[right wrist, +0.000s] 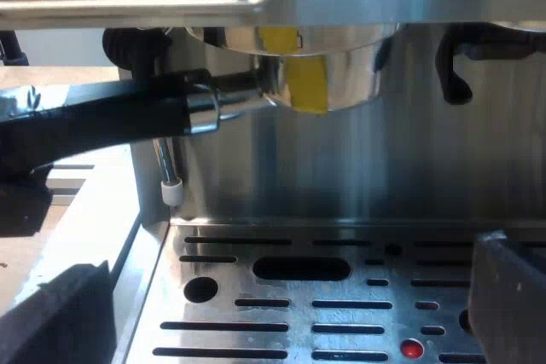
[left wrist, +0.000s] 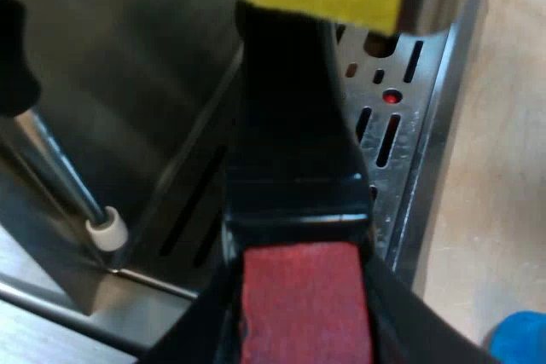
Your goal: Put the handle in the coffee machine
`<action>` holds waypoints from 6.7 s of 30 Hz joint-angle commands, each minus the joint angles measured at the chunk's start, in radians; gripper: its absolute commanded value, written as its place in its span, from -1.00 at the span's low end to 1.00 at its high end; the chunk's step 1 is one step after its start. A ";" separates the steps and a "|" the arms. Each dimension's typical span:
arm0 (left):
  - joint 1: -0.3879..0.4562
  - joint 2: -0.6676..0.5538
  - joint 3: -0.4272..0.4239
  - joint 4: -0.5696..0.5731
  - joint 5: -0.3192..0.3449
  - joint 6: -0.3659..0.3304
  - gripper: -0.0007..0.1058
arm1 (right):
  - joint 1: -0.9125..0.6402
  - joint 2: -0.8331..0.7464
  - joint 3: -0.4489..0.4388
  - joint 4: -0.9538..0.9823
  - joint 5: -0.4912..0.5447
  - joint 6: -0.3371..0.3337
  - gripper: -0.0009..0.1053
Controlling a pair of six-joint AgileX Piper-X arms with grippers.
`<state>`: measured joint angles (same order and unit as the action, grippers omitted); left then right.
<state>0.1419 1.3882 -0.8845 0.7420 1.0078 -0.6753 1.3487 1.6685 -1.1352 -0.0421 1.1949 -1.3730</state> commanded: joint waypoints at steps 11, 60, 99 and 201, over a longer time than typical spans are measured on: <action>0.036 -0.025 -0.020 0.009 0.084 0.005 -0.98 | -0.008 -0.007 -0.006 -0.006 0.002 -0.015 0.61; 0.036 -0.078 -0.020 0.017 0.112 0.016 -0.98 | -0.286 0.297 -0.004 -0.662 -0.324 -0.337 0.01; 0.036 -0.078 -0.020 0.017 0.112 0.016 -0.98 | -0.325 0.326 -0.004 -1.084 -0.326 -0.591 0.00; 0.071 -0.008 -0.130 0.042 -0.202 -0.098 -0.98 | -0.325 0.326 -0.004 -1.188 -0.326 -0.606 0.00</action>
<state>0.2246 1.3885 -1.0109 0.7829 0.8320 -0.7776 1.0259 2.0182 -1.1235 -1.1314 0.8688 -1.9817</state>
